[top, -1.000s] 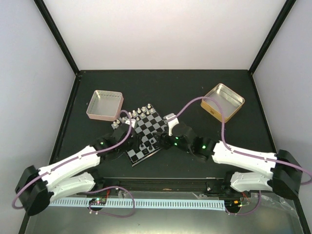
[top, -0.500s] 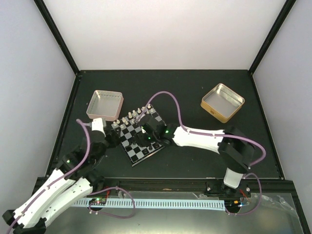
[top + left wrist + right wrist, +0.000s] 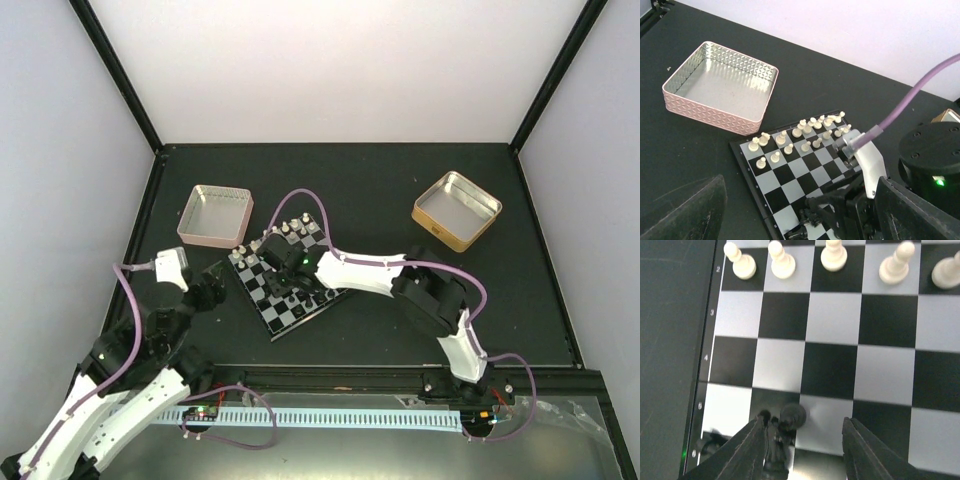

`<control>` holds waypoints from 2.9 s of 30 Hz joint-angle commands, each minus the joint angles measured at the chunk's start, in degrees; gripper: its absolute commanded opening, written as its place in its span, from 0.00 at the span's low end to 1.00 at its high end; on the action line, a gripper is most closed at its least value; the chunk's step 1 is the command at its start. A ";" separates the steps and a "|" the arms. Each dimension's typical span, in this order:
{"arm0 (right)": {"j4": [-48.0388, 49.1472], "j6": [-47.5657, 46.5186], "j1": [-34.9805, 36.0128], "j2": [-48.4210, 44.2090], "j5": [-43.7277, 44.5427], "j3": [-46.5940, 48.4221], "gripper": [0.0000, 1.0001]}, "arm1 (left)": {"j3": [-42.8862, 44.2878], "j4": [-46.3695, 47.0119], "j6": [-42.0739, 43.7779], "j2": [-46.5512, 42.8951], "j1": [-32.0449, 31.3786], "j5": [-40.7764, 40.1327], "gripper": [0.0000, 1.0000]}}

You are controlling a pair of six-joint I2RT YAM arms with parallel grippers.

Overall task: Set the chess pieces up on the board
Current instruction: Pick up the chess piece from the chessboard, then place the chess piece on the chessboard.

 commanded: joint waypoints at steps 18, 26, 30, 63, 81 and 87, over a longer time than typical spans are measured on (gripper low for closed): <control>-2.16 -0.49 0.25 3.63 2.89 6.11 0.06 | 1.46 -0.74 4.44 -0.75 0.29 0.52 0.85; -0.20 0.06 0.34 -4.50 3.51 0.80 0.06 | 1.46 -0.87 4.27 -0.73 0.27 -0.19 0.85; -1.53 -0.09 1.11 -7.82 3.39 -1.67 0.06 | 1.17 -0.44 4.34 -0.73 0.27 -0.90 0.85; -8.41 -0.63 8.00 -1.44 5.00 -0.42 0.12 | 0.18 0.52 4.10 -1.55 0.34 -1.91 0.86; -7.16 -0.50 8.04 -1.89 6.33 0.22 0.15 | 0.05 0.60 4.09 -1.54 0.34 -1.74 0.86; -6.84 -0.28 8.07 -3.08 7.37 0.75 0.20 | 0.05 0.52 4.01 -1.66 0.31 -1.74 0.86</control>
